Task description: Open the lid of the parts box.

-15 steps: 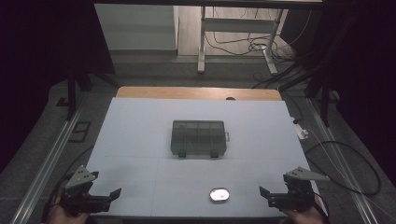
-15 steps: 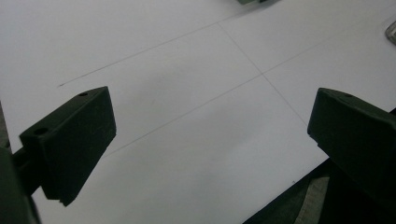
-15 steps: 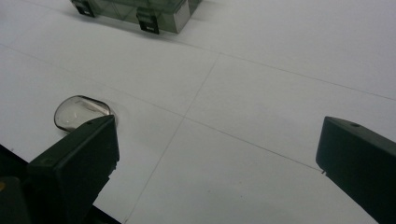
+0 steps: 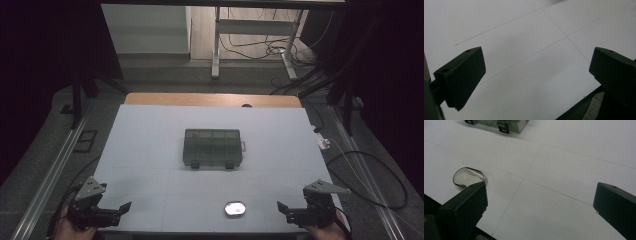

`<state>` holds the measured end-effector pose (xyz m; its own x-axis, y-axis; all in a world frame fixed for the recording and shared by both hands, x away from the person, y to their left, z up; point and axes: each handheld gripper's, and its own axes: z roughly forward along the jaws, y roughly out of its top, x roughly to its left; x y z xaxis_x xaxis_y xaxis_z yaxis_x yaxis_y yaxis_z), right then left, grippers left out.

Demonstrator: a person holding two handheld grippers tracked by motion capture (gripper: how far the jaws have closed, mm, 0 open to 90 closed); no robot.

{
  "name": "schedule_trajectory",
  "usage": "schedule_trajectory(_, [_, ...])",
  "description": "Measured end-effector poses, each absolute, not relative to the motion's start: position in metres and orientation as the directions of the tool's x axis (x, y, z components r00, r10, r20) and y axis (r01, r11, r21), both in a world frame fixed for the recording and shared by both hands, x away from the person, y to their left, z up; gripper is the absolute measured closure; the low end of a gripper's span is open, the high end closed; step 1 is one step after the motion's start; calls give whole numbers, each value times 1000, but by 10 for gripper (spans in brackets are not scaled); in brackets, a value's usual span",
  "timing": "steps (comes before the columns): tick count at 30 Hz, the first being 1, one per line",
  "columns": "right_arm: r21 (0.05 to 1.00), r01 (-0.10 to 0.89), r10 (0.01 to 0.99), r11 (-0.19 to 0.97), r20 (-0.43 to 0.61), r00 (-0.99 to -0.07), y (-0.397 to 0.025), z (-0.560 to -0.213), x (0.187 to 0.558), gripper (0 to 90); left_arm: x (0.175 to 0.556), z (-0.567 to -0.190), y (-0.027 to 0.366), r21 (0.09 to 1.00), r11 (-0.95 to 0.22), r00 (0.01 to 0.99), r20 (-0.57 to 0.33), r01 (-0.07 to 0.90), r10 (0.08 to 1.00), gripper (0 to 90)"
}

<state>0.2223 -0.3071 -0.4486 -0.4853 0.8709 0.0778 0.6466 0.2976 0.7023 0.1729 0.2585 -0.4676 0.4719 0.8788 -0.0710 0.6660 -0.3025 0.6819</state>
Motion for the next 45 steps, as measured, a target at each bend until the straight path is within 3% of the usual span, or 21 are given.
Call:
schedule_trajectory(11, [700,643,854,310,93,-512,-306,-448,224,0,177,-467,259,687,-275,453,-88,672,887,0])
schedule_trajectory(35, [753,587,793,296,149,-591,-295,-438,256,0,218,-470,240,735,-290,564,-150,613,812,0])
schedule_trajectory(45, [744,573,776,344,118,-619,-279,-441,273,0,244,-468,228,735,-314,592,-145,601,793,0])
